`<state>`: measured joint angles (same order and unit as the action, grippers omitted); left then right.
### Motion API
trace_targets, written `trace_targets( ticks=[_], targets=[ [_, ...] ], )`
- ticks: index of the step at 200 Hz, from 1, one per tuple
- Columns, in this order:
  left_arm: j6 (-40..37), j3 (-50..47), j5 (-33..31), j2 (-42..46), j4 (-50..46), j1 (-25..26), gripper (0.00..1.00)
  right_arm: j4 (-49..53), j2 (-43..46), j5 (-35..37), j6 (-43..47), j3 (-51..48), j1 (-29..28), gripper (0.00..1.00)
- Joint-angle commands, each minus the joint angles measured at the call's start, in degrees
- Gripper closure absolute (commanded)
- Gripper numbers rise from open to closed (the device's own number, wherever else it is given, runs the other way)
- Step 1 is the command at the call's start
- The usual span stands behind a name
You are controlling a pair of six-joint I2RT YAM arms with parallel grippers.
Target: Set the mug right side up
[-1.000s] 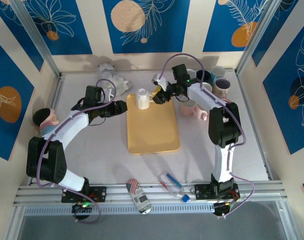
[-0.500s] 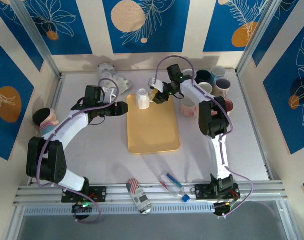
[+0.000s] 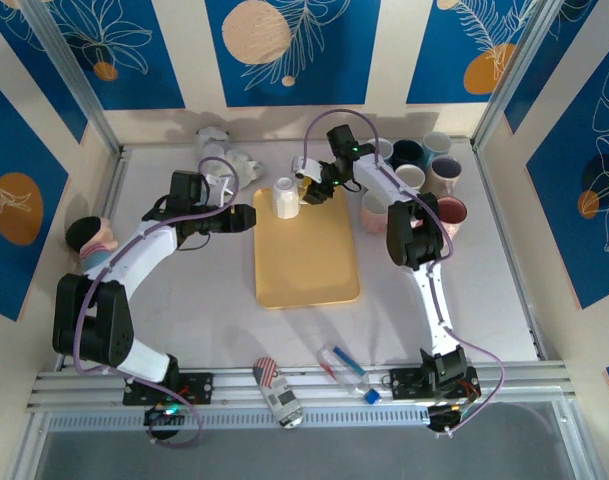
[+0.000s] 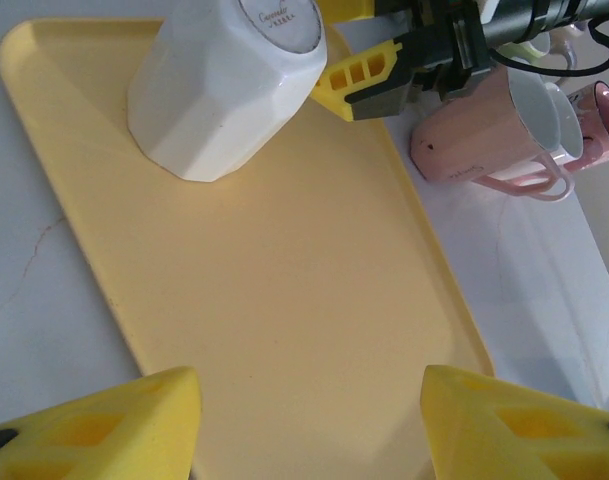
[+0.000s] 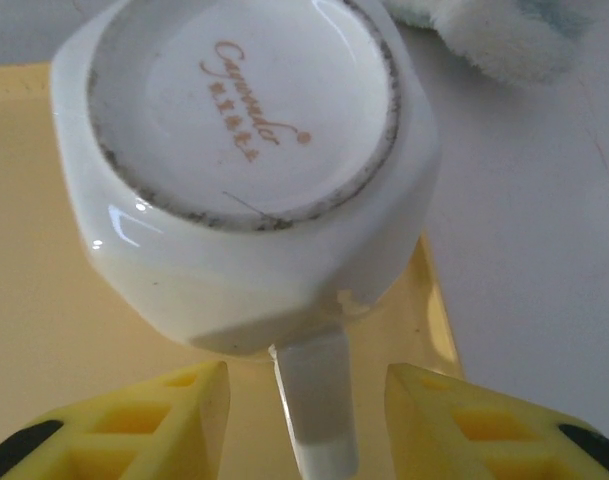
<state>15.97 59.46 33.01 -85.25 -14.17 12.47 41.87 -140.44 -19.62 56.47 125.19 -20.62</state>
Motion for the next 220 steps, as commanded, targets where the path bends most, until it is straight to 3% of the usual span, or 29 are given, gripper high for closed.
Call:
trace_targets(
  ticks=[1,43,75,108,161,220],
  targets=[
    [-1.3,-0.7,1.3,0.2,0.1,-1.1,0.40,4.8,-2.0,-0.3,3.1,3.0,-0.8,0.58],
    [-1.3,-1.0,1.3,0.2,0.3,-1.3,0.40,6.7,-3.3,-0.3,3.7,4.8,-1.4,0.66],
    [-1.2,-1.4,1.4,0.3,0.9,-1.5,0.40,7.3,-2.8,-0.4,2.8,4.9,-1.8,0.78],
    [0.4,-0.9,1.5,0.6,1.0,-1.8,0.40,6.9,0.0,-1.7,-3.4,3.7,-2.1,0.90],
    [10.4,-1.8,4.0,3.5,4.3,-2.0,0.41,-1.7,10.7,-4.5,-30.1,-4.9,-3.5,1.00],
    [29.5,-9.8,9.2,7.9,21.0,-2.0,0.41,-5.6,18.7,-12.9,-66.9,-8.0,-3.7,1.00]
  ],
)
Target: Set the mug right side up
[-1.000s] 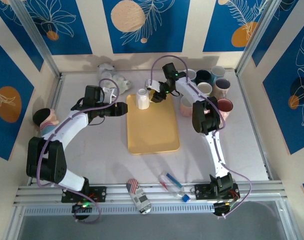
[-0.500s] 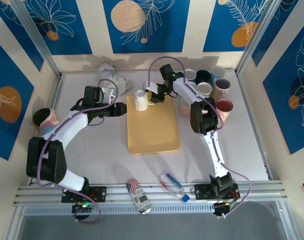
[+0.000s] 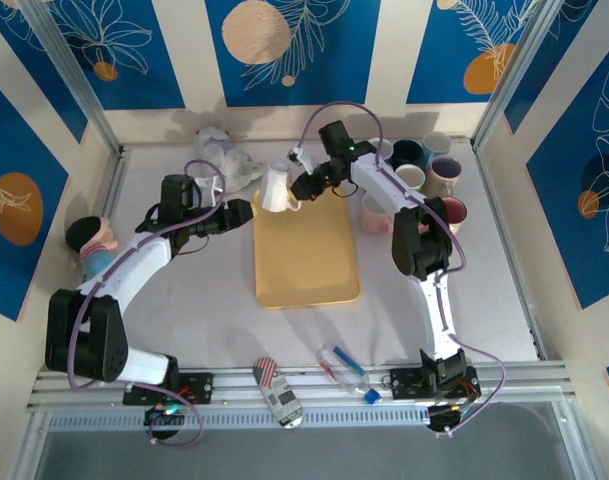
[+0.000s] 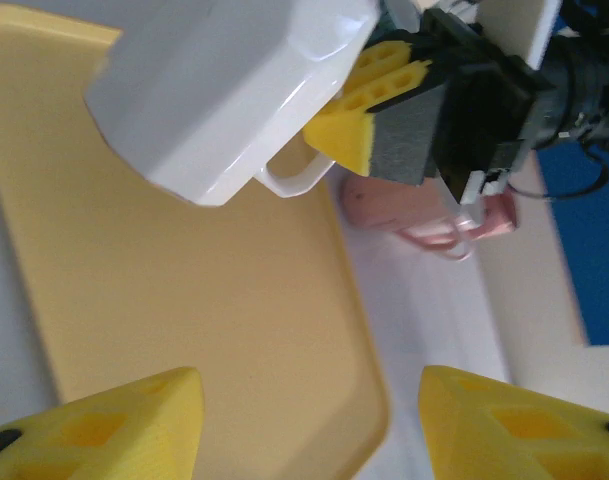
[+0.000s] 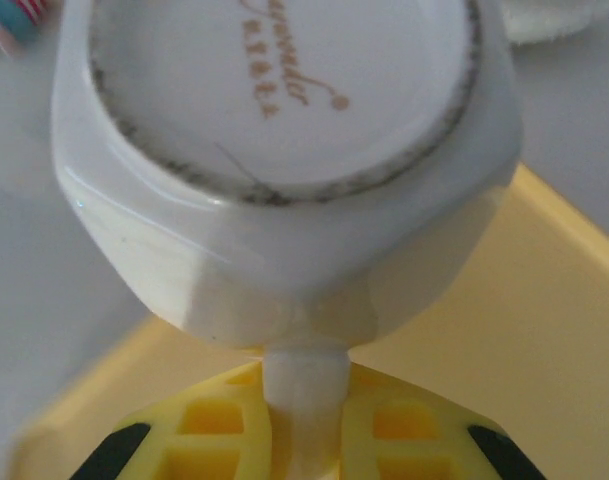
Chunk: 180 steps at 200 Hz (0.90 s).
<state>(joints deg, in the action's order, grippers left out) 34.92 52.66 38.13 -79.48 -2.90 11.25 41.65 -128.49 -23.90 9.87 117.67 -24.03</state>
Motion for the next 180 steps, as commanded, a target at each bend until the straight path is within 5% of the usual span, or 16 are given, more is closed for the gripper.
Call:
trace_targets(
  ticks=[1,40,96,180],
  targets=[
    [10.7,-3.1,4.2,2.2,10.0,-0.8,0.41,-5.6,6.9,-8.7,-20.9,-0.6,-0.3,1.00],
    [25.2,-4.7,6.6,2.6,15.8,-1.0,0.41,-22.1,14.0,-12.6,-46.7,-11.2,-0.3,1.00],
    [53.5,-12.9,2.7,3.5,43.8,-0.5,0.42,-49.8,21.9,-8.8,-77.9,-28.2,-1.6,1.00],
    [58.4,-11.9,-1.3,4.7,38.0,4.0,0.50,-61.6,25.0,-2.8,-85.2,-35.0,-4.9,1.00]
  ],
)
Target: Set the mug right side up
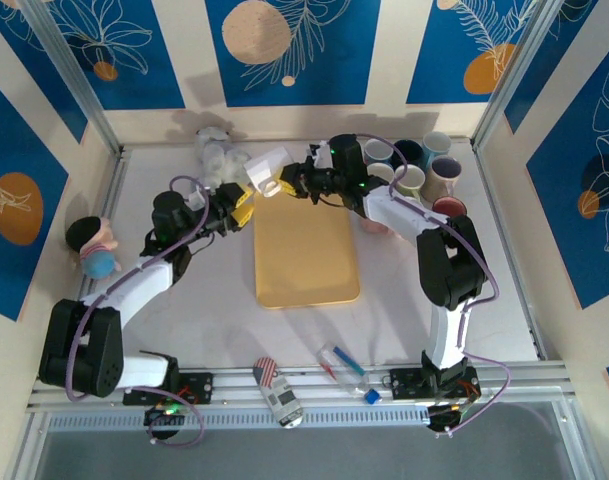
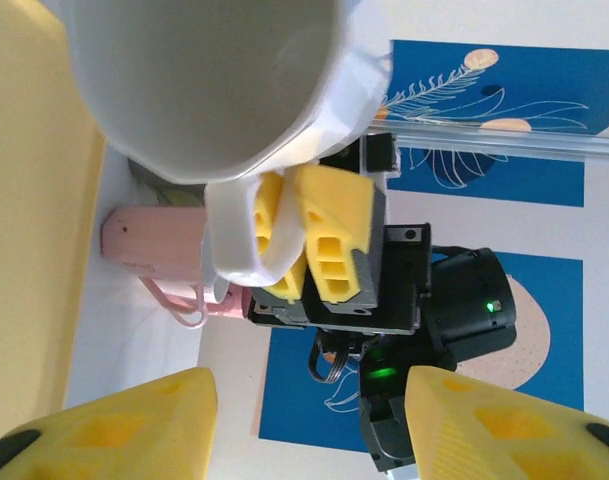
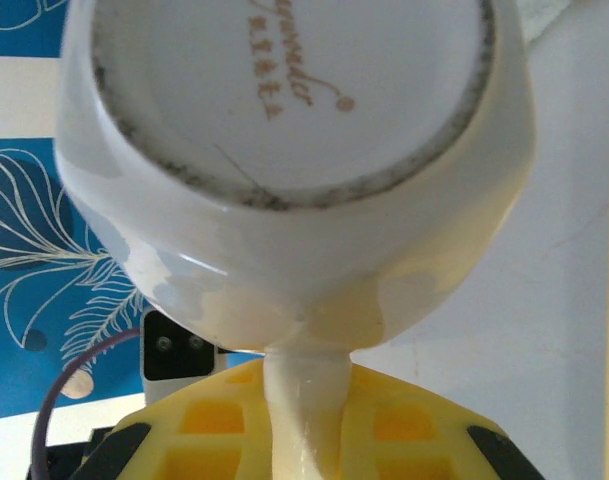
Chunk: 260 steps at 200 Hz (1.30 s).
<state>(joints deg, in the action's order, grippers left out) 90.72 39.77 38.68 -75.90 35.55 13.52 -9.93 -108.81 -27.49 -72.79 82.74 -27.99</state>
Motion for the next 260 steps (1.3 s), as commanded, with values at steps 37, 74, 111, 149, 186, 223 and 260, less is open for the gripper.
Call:
trace_targets(
  ticks=[37,74,111,149,186,223,260],
  targets=[
    [4.6,0.7,-5.5,0.6,3.7,2.7,0.56,-13.9,5.8,1.4,-5.1,-1.5,-1.6,1.00],
    [6.5,0.6,-8.8,-0.1,8.7,2.9,0.57,-14.2,6.7,1.4,-5.7,-1.7,-2.1,1.00],
    [7.9,0.7,-9.7,-1.2,10.7,3.1,0.58,-16.0,7.6,2.2,-7.1,-2.9,-2.8,1.00],
    [8.1,0.2,-9.7,-1.3,10.7,3.4,0.59,-18.2,8.6,3.7,-8.5,-4.5,-3.9,1.00],
    [8.6,0.2,-9.9,-1.3,11.7,3.5,0.60,-18.6,8.6,4.2,-9.0,-4.6,-5.3,1.00],
    [8.7,0.1,-10.8,-1.2,12.5,3.5,0.66,-19.4,8.7,5.0,-9.7,-4.9,-6.6,1.00],
    [8.9,-0.2,-11.8,-1.8,14.4,3.5,0.72,-19.4,9.4,6.5,-9.9,-5.3,-7.6,1.00]
  ],
)
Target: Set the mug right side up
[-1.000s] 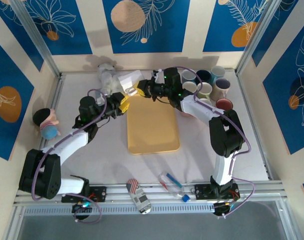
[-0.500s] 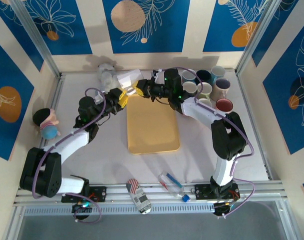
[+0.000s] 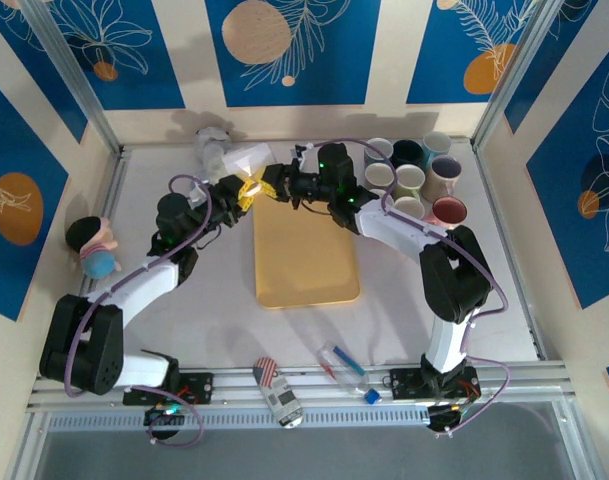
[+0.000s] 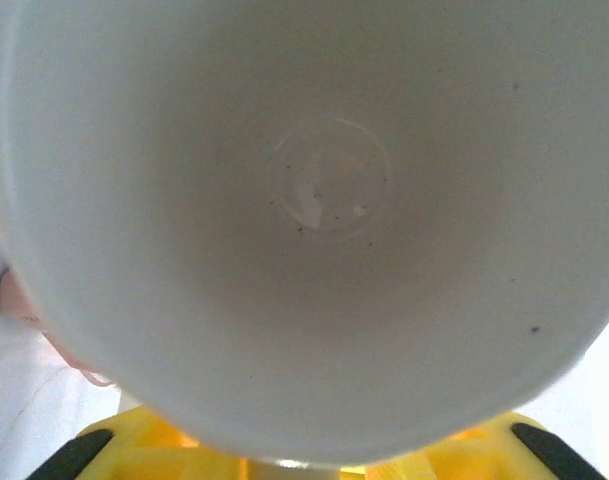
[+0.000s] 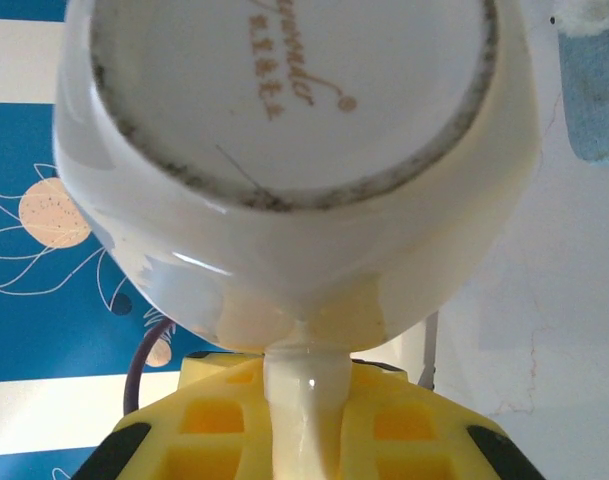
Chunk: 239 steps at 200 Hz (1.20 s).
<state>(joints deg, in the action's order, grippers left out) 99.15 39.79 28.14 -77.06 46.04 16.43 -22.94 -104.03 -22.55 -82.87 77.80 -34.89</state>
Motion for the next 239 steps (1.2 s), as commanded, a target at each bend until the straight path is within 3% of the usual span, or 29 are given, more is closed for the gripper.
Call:
trace_targets(
  ticks=[1,42,57,72,102,138,176,209,239],
  targets=[
    [0.4,-0.2,-1.3,-0.7,3.9,0.7,0.72,-6.5,4.6,1.6,0.1,-0.4,-0.7,1.00],
    [-0.2,-0.3,-1.5,-1.1,4.5,0.6,0.89,-5.6,5.2,2.7,1.2,-0.7,-0.9,0.99],
    [-1.4,-0.1,-1.5,-1.0,4.4,0.6,1.00,-4.1,5.5,2.9,2.9,-0.5,-0.9,0.75],
    [-2.5,0.3,-1.3,-1.0,3.8,0.6,1.00,-1.2,6.3,3.7,5.5,-0.3,-1.0,0.54],
    [-3.9,1.2,-1.0,-1.4,4.9,0.5,1.00,6.1,8.9,5.5,9.5,-0.6,-0.4,0.35],
    [-7.2,2.8,0.1,-1.4,4.4,0.2,1.00,17.7,14.2,6.7,13.6,-2.7,1.8,0.34],
    [-18.3,6.8,3.3,0.7,-8.2,-0.2,1.00,37.2,21.2,12.4,25.7,-2.4,3.4,0.37],
    [-36.0,13.7,3.3,3.8,-33.2,-0.2,1.00,53.0,24.7,15.8,35.3,-1.0,6.4,0.39],
    [-55.8,22.0,-4.4,5.9,-58.5,0.0,1.00,60.6,27.2,18.5,41.8,-0.7,9.8,0.40]
  ],
)
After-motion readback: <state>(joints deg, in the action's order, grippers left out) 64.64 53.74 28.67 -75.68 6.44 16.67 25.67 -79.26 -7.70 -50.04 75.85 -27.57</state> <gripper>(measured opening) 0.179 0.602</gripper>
